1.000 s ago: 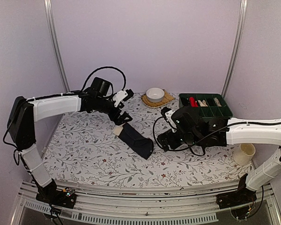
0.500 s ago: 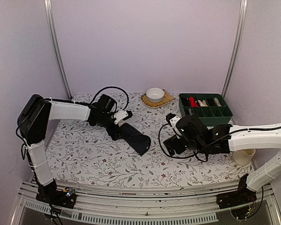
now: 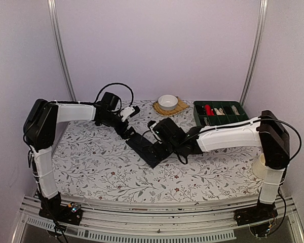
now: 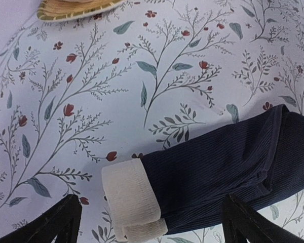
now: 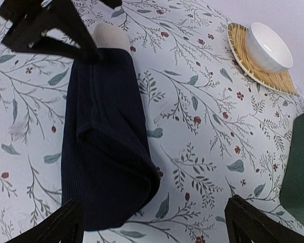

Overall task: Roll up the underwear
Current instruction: Adjust the underwear at the center of the board.

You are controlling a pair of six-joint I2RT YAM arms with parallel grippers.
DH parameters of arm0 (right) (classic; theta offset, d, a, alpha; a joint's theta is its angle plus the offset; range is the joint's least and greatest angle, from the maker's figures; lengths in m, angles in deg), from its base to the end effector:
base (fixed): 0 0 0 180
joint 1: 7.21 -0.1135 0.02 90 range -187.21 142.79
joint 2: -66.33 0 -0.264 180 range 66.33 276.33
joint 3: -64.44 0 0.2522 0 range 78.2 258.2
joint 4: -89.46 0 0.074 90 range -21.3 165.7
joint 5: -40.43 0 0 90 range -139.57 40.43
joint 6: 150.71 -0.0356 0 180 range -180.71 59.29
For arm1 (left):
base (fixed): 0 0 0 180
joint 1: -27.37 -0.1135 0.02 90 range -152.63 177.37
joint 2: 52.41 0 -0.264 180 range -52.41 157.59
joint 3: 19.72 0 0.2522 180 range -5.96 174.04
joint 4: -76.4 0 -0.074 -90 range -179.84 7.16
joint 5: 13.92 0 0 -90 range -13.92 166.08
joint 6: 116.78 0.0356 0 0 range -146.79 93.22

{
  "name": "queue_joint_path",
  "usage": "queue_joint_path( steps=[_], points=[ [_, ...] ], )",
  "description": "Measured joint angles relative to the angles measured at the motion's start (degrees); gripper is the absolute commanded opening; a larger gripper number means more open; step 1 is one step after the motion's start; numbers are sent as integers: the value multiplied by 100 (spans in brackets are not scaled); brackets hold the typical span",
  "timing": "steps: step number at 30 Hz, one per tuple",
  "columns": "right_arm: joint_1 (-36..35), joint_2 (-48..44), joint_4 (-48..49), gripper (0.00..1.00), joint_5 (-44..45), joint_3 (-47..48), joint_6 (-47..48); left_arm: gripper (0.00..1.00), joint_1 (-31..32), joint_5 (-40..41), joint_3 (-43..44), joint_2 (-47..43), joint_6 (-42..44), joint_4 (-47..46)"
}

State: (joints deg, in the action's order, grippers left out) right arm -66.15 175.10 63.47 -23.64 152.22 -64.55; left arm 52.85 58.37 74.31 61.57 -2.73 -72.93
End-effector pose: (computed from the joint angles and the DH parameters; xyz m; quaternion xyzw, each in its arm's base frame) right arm 0.2263 0.3455 0.1956 -0.3464 0.8419 0.0079 0.4137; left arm 0.3861 -0.1960 0.1853 0.4368 0.8230 -0.1491 0.3311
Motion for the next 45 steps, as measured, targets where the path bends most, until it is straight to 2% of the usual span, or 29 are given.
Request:
queue_joint_path(
  steps=[6, 10, 16, 26, 37, 45],
  points=[
    [295, 1001, 76, 99, 160, 1318, 337, 98, -234, -179, 0, 251, -33, 144],
    [619, 1287, 116, 99, 127, 1646, 372, 98, -459, -463, 0, 256, -31, 151],
    [925, 1786, 96, 99, -264, 2260, 382, 97, -538, -796, 37, 378, -15, 273],
    [859, 2927, -236, 99, -1025, 3635, 278, 95, -562, -938, 37, 459, -83, 378],
    [859, 3246, -645, 99, -1176, 3709, -59, 98, -726, -852, 37, 459, -116, 363],
    [861, 3244, -662, 99, -1255, 3674, -264, 98, -1491, -258, 142, 461, -181, 348]
  ],
)
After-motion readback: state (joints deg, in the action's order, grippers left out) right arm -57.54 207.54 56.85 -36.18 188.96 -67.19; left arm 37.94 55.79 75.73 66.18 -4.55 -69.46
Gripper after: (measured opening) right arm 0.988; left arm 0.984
